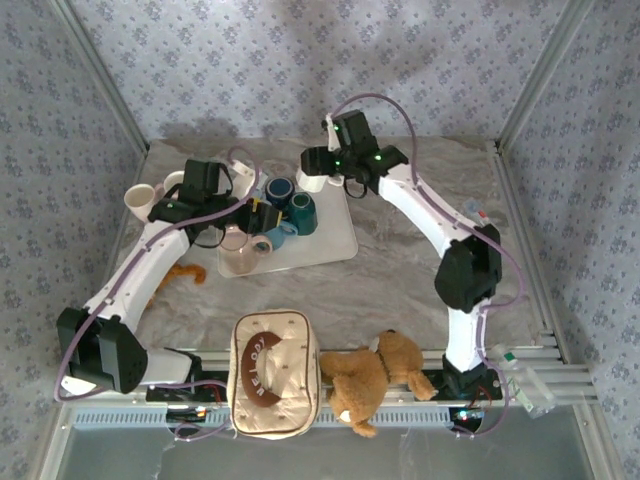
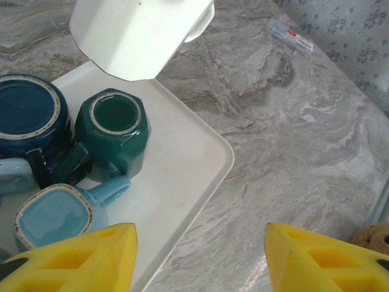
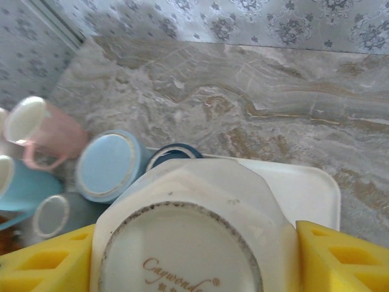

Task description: Turn the mug right side up

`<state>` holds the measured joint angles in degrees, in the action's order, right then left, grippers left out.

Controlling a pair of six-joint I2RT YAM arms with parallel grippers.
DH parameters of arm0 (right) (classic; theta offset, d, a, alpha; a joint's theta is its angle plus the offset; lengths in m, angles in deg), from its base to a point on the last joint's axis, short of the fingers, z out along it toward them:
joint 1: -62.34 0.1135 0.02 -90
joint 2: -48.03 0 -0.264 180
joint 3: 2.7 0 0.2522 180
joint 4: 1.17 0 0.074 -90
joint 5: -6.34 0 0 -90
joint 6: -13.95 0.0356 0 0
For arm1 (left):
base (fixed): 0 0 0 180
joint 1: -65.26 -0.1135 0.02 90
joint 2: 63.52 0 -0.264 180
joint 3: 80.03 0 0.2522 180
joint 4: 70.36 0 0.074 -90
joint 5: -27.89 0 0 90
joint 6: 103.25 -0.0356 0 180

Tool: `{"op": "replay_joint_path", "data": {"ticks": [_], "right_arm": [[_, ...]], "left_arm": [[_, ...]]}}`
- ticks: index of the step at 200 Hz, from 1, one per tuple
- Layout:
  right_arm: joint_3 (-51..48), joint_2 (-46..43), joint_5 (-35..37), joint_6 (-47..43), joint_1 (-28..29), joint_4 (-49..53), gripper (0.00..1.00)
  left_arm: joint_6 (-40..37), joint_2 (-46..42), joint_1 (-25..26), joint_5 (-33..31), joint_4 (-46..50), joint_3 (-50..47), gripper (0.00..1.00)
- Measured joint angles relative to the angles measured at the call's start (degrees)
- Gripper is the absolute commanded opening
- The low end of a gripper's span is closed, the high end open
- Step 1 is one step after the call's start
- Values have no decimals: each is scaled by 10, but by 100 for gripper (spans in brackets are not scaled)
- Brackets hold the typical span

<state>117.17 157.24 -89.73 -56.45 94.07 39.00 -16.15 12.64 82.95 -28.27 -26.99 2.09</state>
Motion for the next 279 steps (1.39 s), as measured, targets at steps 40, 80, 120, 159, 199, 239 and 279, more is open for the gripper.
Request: {"op": "replay_joint_path", "data": {"ticks": [40, 80, 120, 159, 199, 239, 279], "right_arm": [[-122, -99, -49, 71, -22, -68, 64], [-219, -174, -106, 170, -63, -149, 62], [-261, -213, -153, 259, -97, -200, 62], [-289, -244, -198, 346, -110, -250, 61], [-312, -251, -236, 433, -121, -318, 60], [-344, -251, -253, 499, -124, -367, 60], [-358, -251, -264, 540, -124, -408, 59]], "left_arm": [[15, -12, -1, 26, -25, -9, 59], [74, -18, -8, 69, -90, -34, 63], [214, -42, -9, 108, -250, -99, 66], [310, -36, -3, 121, -380, -118, 65], [382, -2, 9, 125, -478, -116, 63], [427, 38, 13, 130, -532, -83, 62], [453, 66, 24, 135, -571, -45, 61]]}}
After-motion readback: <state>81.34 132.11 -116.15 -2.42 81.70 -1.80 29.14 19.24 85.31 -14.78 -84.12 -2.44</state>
